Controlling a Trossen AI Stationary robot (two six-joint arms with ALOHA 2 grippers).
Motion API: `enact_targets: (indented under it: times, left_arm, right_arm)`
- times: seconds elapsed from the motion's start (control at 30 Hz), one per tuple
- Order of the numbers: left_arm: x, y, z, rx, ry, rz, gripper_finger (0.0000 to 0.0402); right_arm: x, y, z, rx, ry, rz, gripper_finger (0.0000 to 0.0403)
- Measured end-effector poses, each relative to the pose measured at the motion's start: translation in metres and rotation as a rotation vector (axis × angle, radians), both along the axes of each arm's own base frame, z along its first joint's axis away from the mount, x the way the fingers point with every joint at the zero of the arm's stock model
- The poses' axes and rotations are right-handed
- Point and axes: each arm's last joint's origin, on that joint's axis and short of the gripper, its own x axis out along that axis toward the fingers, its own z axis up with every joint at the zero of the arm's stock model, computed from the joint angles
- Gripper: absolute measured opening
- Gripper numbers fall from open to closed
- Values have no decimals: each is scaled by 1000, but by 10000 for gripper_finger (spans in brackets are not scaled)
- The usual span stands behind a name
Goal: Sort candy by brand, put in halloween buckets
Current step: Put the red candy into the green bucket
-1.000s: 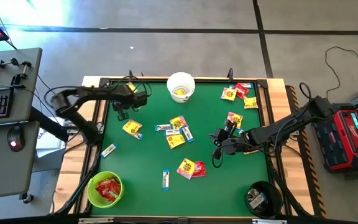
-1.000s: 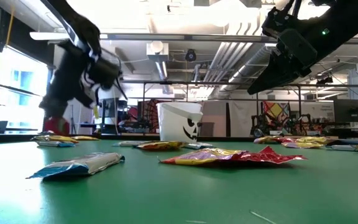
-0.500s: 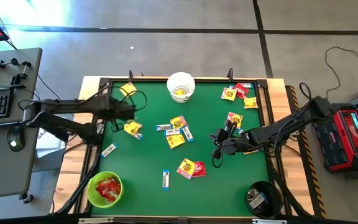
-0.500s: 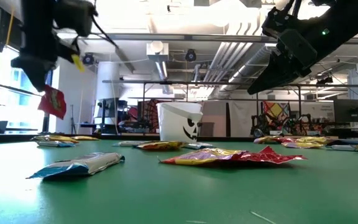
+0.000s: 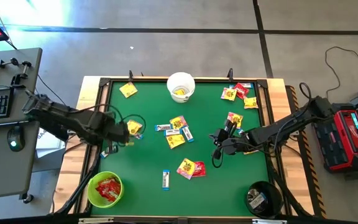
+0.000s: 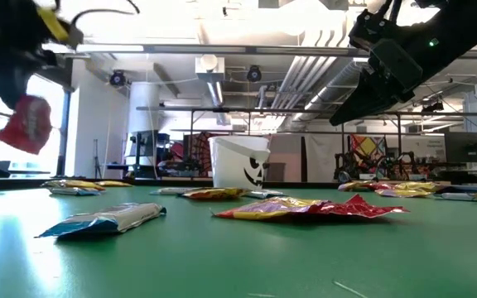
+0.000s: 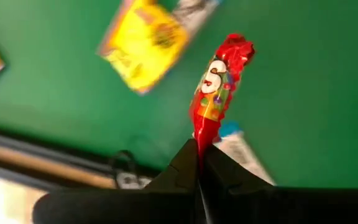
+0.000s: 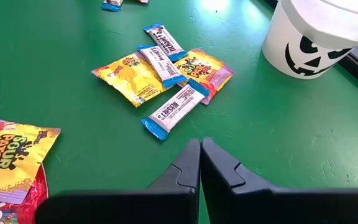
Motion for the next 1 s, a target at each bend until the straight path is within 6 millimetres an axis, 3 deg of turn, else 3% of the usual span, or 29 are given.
enact_targets:
  times: [0.4, 0.73, 1.0]
  left_arm:
    - [5, -47, 58, -214, -160, -45, 0]
    - [-7, -91, 71, -450, 3, 112, 0]
    - [-22, -125, 79, -551, 4, 226, 0]
  right_arm:
    - [0, 0, 0, 0, 0, 0, 0]
    - [0, 0, 0, -1, 0, 0, 0]
    - [0, 0, 0, -3, 0, 1, 0]
